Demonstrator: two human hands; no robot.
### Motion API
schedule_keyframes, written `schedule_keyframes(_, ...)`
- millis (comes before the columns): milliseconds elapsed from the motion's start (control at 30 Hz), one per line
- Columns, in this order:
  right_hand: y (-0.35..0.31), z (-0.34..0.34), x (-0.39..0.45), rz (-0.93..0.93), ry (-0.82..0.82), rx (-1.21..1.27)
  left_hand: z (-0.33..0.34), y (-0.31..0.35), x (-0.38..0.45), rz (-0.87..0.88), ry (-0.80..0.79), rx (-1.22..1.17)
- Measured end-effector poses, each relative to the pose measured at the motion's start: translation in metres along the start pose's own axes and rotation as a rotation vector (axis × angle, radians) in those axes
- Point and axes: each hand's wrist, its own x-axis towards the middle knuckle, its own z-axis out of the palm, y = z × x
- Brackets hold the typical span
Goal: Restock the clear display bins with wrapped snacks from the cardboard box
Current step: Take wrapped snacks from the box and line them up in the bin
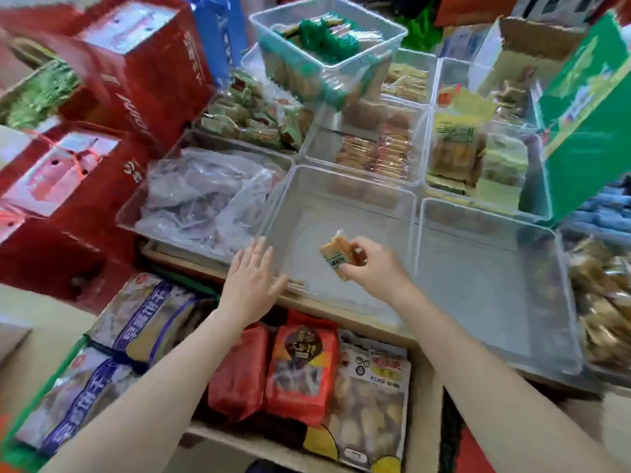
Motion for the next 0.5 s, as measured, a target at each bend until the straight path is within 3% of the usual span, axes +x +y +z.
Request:
schedule_keyframes(233, -0.022, 0.090, 0.082, 0.073, -0.148, -0.249, 0.028, -0.024, -0.005, 0.071, 0.105, -0.034)
schedule_keyframes(367, -0.023, 0.120, 0.096, 0.108, -0.326, -0.293, 0.034, -0.026, -0.004, 0.085, 0.140, -0.048)
schedule_keyframes(500, -0.017, 0.132, 0.103, 0.181, -0.285, -0.255, 0.036, -0.025, -0.005, 0.084, 0.162, -0.051)
